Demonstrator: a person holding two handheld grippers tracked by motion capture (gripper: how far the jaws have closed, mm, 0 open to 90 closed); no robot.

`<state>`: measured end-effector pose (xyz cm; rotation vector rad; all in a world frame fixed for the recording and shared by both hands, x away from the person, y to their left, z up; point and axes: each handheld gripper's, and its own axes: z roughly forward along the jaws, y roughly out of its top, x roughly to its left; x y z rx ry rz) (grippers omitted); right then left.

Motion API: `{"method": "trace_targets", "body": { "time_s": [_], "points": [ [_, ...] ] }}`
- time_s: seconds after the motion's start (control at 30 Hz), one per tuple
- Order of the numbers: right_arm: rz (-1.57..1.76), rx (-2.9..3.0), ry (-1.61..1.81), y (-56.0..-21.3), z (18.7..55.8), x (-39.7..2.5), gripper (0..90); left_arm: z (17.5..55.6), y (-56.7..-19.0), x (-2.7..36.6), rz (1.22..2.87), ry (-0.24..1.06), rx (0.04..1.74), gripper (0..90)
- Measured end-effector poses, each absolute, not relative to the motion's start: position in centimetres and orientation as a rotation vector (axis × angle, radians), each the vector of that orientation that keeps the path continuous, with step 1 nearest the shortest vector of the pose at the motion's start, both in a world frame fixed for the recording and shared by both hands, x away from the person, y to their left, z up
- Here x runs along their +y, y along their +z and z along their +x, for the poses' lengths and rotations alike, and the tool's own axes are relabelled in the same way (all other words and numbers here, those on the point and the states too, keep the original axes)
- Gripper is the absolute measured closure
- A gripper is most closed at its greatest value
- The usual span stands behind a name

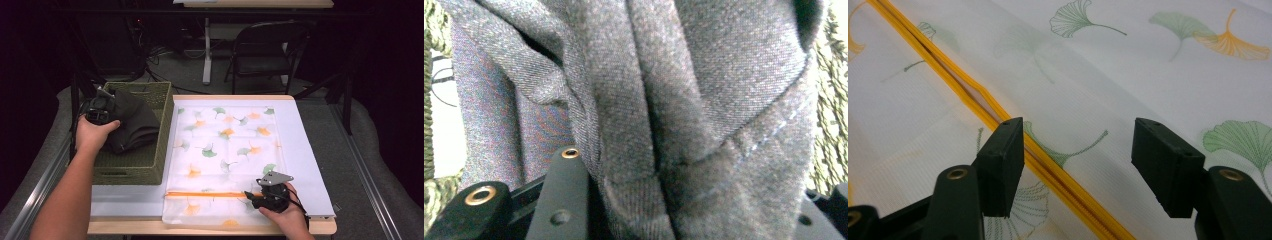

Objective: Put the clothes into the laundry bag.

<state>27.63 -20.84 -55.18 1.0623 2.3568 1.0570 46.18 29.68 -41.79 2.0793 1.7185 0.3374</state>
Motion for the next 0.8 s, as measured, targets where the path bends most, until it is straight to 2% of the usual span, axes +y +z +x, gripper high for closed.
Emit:
{"method": "trace_targets", "body": {
  "time_s": [0.53,0.57,0.8],
  "points": [
    [0.963,2.423,1.117,-54.6,28.3,-20.5,38.3,44.9,-39.7,29.8,2.121,0.308,1.709,59.9],
    [0.963,2.423,1.117,-54.6,28.3,-20.5,41.5,44.9,-39.7,29.8,2.121,0.308,1.709,59.9],
    [0.950,2.447,1.098,-54.4,28.4,-20.1,43.9,44.5,-39.0,29.8,2.137,0.302,1.706,59.9]
  ]
}}
